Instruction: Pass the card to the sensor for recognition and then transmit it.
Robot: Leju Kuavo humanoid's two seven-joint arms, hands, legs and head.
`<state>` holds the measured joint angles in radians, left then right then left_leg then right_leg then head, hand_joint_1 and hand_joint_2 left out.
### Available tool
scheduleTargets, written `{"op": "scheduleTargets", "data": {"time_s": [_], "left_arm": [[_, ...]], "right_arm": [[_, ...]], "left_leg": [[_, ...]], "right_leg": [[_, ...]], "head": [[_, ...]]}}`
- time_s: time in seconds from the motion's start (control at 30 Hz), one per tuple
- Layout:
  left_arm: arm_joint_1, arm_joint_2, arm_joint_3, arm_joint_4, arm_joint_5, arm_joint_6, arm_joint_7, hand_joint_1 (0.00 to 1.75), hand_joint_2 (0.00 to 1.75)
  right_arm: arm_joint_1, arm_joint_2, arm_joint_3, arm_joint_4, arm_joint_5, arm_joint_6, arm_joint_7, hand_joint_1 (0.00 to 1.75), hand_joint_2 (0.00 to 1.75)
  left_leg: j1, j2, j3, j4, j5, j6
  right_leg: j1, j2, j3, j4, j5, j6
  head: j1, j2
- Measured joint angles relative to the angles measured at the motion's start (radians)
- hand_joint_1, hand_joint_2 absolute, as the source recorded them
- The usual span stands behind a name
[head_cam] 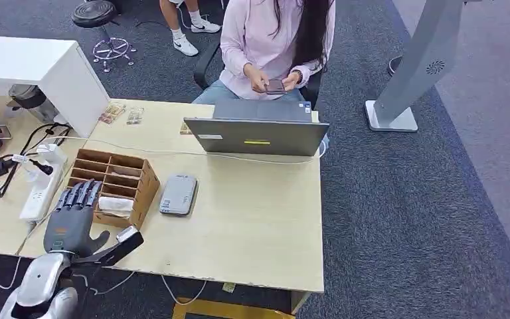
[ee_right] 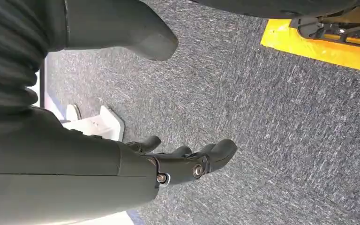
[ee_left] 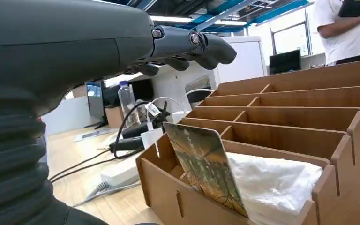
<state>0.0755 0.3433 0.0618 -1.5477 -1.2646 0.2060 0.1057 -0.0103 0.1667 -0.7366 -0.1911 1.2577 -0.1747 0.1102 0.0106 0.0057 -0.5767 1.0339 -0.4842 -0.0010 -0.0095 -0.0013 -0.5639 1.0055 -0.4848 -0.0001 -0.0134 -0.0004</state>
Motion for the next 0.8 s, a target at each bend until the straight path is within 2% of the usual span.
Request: {"op": "scheduleTargets", "data": {"time_s": [0.77,0.8], "left_arm": [[-0.012,0.000,0.000,0.014,0.005,-0.018,0.002,0.00,1.75],[-0.012,0.000,0.000,0.016,0.005,-0.019,0.002,1.75,1.75]], "right_arm": [[-0.001,0.000,0.000,0.000,0.015,0.001,-0.006,0.00,1.75],[-0.001,0.000,0.000,0.000,0.016,0.001,-0.006,0.00,1.75]], "left_leg": [[0.000,0.000,0.000,0.000,0.000,0.000],[0.000,0.000,0.000,0.000,0.000,0.000]], "right_leg": [[0.000,0.000,0.000,0.000,0.000,0.000],[0.000,0.000,0.000,0.000,0.000,0.000]], "head": [[0.000,0.000],[0.000,0.000]]}}
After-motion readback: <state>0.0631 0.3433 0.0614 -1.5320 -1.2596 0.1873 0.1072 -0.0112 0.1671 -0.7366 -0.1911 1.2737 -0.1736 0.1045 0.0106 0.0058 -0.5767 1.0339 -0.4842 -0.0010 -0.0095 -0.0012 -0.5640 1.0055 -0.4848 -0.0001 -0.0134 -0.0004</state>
